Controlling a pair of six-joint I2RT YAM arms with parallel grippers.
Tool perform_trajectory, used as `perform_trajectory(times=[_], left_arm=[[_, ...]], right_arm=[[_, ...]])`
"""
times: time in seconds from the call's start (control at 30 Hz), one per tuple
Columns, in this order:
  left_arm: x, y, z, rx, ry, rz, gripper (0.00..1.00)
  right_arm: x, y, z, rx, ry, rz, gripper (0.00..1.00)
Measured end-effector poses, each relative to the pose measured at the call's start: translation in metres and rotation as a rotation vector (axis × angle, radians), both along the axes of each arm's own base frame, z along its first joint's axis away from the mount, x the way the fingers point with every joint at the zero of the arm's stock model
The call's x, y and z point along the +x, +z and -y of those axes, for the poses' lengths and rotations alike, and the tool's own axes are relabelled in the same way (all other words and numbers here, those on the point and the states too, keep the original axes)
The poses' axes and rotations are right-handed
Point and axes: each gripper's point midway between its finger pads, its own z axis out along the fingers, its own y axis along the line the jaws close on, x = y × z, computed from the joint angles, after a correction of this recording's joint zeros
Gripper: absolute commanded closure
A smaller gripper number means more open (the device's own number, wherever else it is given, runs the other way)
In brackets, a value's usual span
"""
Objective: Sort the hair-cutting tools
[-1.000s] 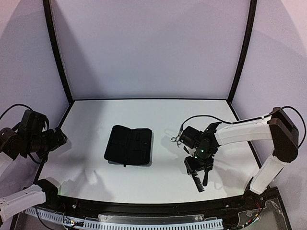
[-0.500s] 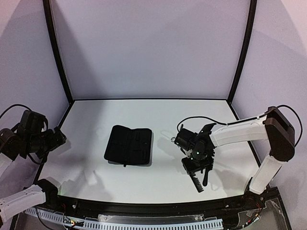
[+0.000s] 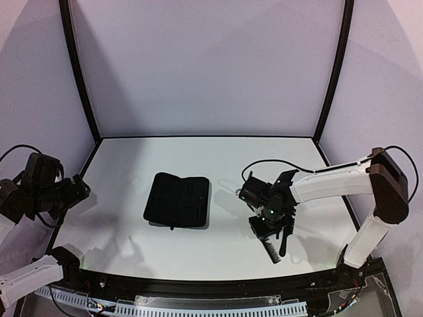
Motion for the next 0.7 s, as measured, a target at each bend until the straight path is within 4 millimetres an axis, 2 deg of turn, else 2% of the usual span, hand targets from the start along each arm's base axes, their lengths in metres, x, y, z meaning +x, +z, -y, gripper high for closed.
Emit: perform_trajectory(times=[0.07, 0.17, 0.3, 0.4, 0.5, 0.63, 0.7], left_arm=[[-0.001, 0.001, 0.001, -0.008, -0.006, 0.005, 0.01], [-0.002, 0.002, 0.006, -0.033, -0.026, 0.006, 0.01], [0.006, 0.012, 0.037, -0.184, -0.121, 0.047, 0.01], [0.02, 0.019, 0.081, -0.39, -0.245, 0.097, 0.01], [0.031, 0.012, 0.128, -0.575, -0.368, 0.077, 0.01], [0.019, 0.004, 0.204, -0.664, -0.599, -0.03, 0.01], [0.01, 0.007, 0.237, -0.685, -0.7, -0.066, 0.02]], right_arm=[[0.002, 0.008, -0.002, 0.012, 0.012, 0.018, 0.83], [0.006, 0.03, -0.012, 0.049, 0.057, 0.066, 0.83], [0.008, 0.068, -0.033, 0.137, 0.169, 0.152, 0.83], [0.004, 0.094, -0.049, 0.226, 0.273, 0.199, 0.85], [-0.005, 0.112, -0.063, 0.304, 0.394, 0.22, 0.84], [-0.022, 0.128, -0.083, 0.397, 0.553, 0.219, 0.84], [-0.028, 0.134, -0.092, 0.429, 0.61, 0.217, 0.84]])
